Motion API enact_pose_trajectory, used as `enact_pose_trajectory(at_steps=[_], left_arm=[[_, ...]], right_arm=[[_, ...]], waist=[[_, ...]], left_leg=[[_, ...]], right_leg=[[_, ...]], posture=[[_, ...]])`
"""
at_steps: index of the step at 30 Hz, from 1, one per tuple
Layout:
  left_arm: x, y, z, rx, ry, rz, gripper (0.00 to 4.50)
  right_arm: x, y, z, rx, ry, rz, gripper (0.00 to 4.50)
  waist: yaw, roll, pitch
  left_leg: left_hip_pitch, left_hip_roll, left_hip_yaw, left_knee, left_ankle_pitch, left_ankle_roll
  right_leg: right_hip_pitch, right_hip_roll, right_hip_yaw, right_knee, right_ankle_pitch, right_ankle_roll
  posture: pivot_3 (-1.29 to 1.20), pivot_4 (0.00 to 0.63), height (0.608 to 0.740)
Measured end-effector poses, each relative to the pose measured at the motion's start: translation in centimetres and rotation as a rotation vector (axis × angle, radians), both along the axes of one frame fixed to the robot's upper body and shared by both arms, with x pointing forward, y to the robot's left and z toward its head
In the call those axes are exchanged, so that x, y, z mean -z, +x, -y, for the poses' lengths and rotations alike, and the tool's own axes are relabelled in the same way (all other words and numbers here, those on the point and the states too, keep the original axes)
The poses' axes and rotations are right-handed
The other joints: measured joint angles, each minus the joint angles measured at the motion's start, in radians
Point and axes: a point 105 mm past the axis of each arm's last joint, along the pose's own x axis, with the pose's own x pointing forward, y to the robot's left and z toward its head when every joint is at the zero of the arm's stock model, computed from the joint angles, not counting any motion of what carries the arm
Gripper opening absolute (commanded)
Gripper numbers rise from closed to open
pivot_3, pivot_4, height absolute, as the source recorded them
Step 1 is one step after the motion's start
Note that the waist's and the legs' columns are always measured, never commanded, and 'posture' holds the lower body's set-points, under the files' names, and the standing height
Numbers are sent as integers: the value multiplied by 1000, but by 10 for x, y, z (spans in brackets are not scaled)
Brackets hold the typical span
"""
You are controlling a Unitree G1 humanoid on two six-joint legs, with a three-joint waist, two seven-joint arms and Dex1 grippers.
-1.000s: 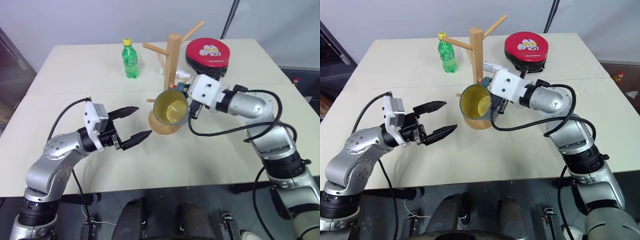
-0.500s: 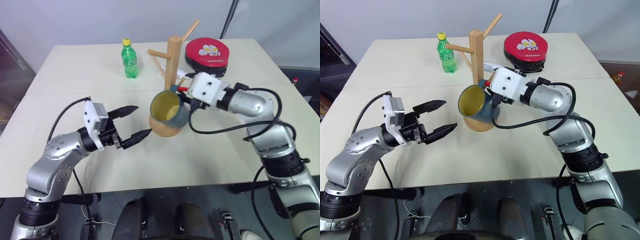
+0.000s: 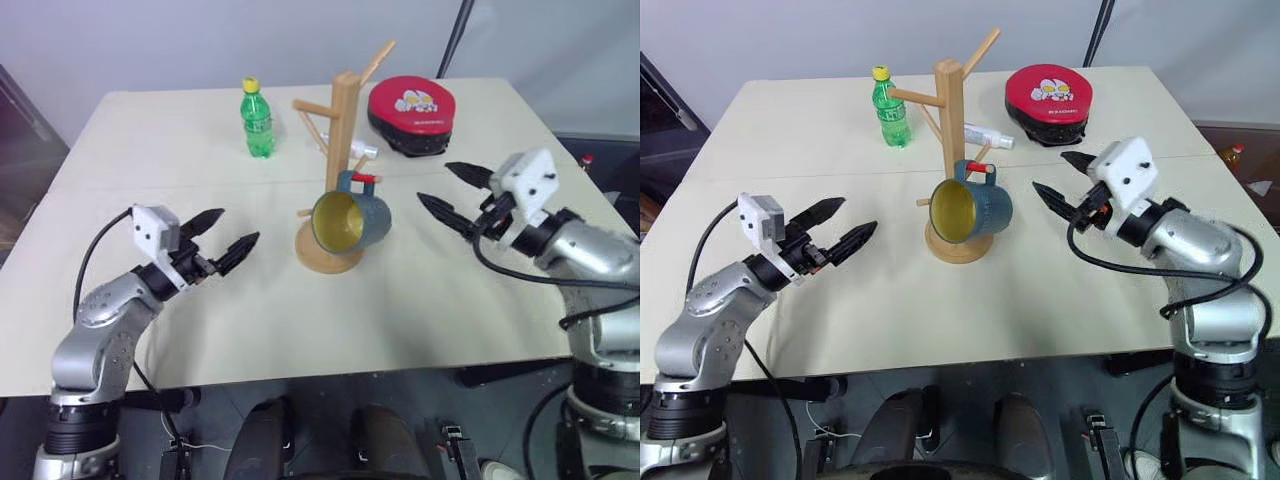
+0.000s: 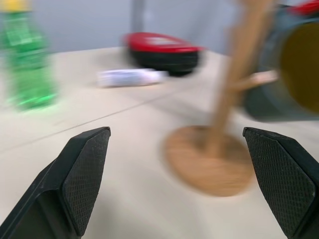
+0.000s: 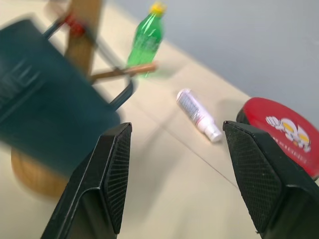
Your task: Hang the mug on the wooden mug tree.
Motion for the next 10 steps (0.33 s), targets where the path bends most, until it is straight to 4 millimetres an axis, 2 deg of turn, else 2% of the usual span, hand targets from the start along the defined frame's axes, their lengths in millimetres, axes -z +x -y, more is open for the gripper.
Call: enact_pose_trajectory(at_steps=[2,4,10], left_arm=[[23,1,-15,-101,-10,-62,4500],[35,1,-24,-172,-9,-86,4500],[41,-1,-30,-243,3,-71,4500]], right_arm=[[36,6,11,69,89,-93,3011],[54,8,15,98,121,-129,3011],[67,13,14,93,117,-112,3011]], waist=[[0,1,0],[1,1,1],[0,1,0]], left_leg=[[-1,-1,1,0,0,0],[-1,-1,1,1,0,0],[-1,-1,1,0,0,0]], right_leg=[[-1,0,0,0,0,0],[-1,-1,1,0,0,0],[-1,-2,1,0,0,0]], posture=[[0,150,740],[0,150,740],[0,150,740]])
